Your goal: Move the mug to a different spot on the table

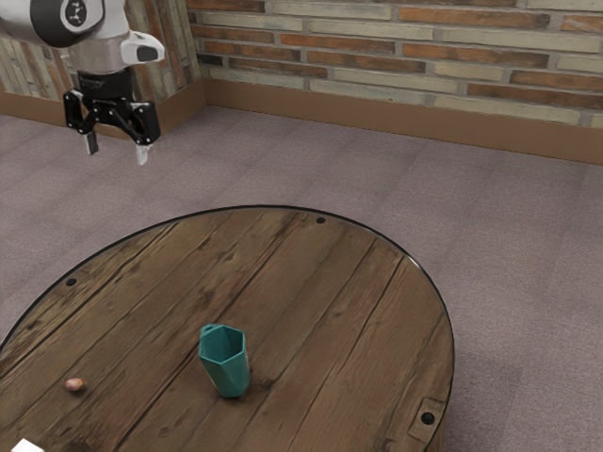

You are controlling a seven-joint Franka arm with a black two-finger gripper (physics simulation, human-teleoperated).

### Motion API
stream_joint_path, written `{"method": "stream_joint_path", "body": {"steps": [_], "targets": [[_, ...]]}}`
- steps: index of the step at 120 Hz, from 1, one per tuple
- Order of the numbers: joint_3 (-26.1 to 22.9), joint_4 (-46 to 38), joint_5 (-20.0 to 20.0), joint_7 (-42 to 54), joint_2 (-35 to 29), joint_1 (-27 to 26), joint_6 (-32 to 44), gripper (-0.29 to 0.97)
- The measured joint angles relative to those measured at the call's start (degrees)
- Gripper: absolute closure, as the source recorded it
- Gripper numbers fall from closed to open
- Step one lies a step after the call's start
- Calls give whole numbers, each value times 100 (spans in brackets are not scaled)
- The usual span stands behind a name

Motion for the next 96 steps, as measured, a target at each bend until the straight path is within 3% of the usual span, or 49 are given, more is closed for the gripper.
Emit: {"method": "stream_joint_path", "body": {"steps": [20, 43, 52, 73, 96], "targets": [[-23, -371, -249, -38, 111, 369, 742, 0], [-30, -1349, -1096, -1206, 316, 589, 1484, 0], [-32, -1725, -1337, -1750, 382, 286, 1737, 0], [-43, -2439, -1574, -2862, 557, -1157, 2456, 0], [-41, -2975, -1729, -3863, 633, -871, 3035, 0]]}}
